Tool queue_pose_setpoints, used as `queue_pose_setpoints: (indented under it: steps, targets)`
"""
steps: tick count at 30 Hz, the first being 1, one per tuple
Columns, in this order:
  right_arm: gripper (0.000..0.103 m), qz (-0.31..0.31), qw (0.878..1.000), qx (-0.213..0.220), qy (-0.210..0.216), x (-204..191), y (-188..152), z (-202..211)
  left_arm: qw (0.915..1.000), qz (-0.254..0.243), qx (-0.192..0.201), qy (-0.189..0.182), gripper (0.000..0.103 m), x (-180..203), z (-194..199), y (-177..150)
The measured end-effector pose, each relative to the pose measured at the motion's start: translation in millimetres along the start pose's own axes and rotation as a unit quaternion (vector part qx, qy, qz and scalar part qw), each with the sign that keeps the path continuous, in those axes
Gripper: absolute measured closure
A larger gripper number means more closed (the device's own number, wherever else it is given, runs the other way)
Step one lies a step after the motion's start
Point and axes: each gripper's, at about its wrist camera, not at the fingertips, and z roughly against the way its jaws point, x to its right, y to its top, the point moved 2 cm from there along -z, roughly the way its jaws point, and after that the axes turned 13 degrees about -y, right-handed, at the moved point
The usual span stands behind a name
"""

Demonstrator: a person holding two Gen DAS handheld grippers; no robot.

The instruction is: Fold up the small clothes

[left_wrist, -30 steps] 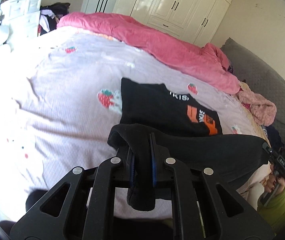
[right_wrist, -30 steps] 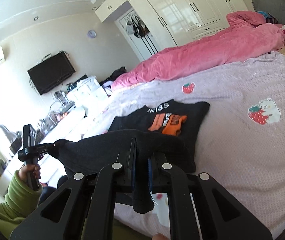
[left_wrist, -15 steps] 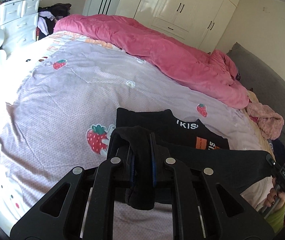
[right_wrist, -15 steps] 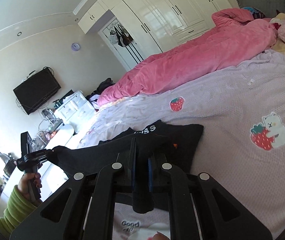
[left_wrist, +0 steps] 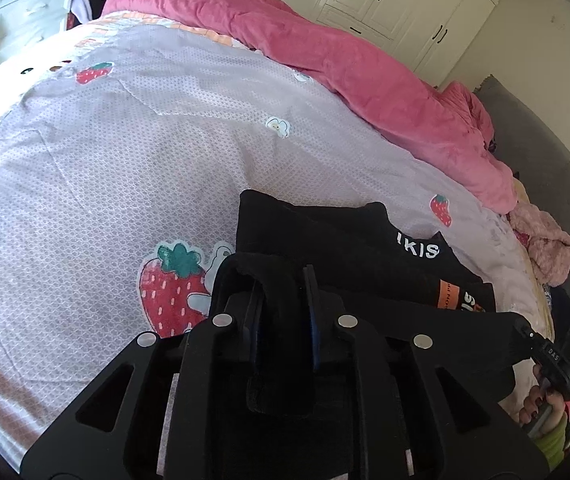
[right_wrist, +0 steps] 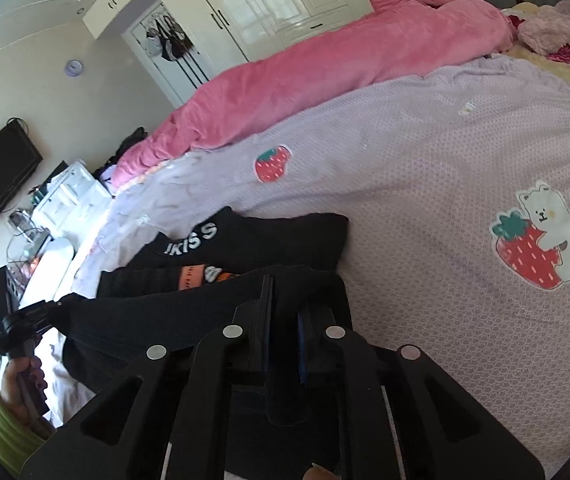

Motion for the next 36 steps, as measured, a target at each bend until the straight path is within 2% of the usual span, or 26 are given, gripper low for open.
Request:
queue_pose_setpoints:
  steps: [1, 2, 3, 4, 5, 7, 11, 14, 20, 25, 27, 31, 34, 36]
  targets:
    - [0.084, -0.005, 1.0, -0.001, 0.001, 1.3, 0.0, 0.4, 1.0, 0.003, 0.002, -0.005, 0.089, -0.9, 1.4, -0.7]
    - [0.076, -0.007, 1.0, -0.001, 0.002, 2.5, 0.3, 1.3, 0.9999, 0.005, 0.008, -0.013, 0.088, -0.9, 5.7, -1.1]
    - [0.063, -0.009, 1.0, 0.0, -0.002, 3.2, 0.7, 2.9, 0.9997, 0.004, 0.016, -0.019, 0.084, 0.6, 11.0, -1.7]
    - [0.06, -0.008, 1.0, 0.009, -0.015, 4.1, 1.5, 6.9, 0.9994, 0.0, 0.024, -0.024, 0.077, 3.0, 14.9, -0.9]
    - [0.059, -0.007, 1.0, 0.019, -0.022, 5.3, 2.7, 11.5, 0.9992, -0.007, 0.031, -0.026, 0.075, 5.6, 20.1, -0.8]
    - [0.059, -0.003, 0.999, 0.035, -0.028, 6.3, 5.8, 22.3, 0.9984, -0.028, 0.048, -0.006, 0.068, 12.1, 32.4, -2.2]
    - [0.057, 0.038, 0.996, 0.071, -0.027, -5.1, 6.2, 49.7, 0.9939, -0.059, 0.091, 0.02, 0.068, 22.5, 64.5, -8.0]
    - [0.057, 0.09, 0.993, 0.081, -0.016, -21.2, -1.1, 65.3, 0.9913, -0.079, 0.1, 0.034, 0.068, 29.1, 80.9, -18.0]
    - [0.06, 0.179, 0.982, 0.047, 0.026, -54.9, -36.1, 69.7, 0.9862, -0.133, 0.065, 0.074, 0.068, 42.0, 81.4, -55.7]
    - [0.063, 0.223, 0.974, 0.014, 0.043, -72.8, -68.6, 61.3, 0.9833, -0.162, 0.01, 0.084, 0.068, 46.3, 51.3, -89.9]
    - [0.064, 0.238, 0.97, 0.004, 0.045, -77.9, -78.6, 57.7, 0.9795, -0.177, -0.007, 0.095, 0.068, 47.7, 37.9, -98.5]
    - [0.064, 0.257, 0.966, -0.015, 0.017, -84.8, -89.4, 42.4, 0.9667, -0.221, -0.021, 0.128, 0.068, 53.0, 22.4, -102.6]
    - [0.065, 0.266, 0.964, -0.028, -0.014, -87.3, -92.2, 24.3, 0.964, -0.229, -0.03, 0.132, 0.068, 54.6, 12.8, -99.1]
    - [0.066, 0.266, 0.963, -0.035, -0.033, -90.4, -91.3, 11.7, 0.9585, -0.242, -0.037, 0.146, 0.068, 56.4, 3.7, -97.3]
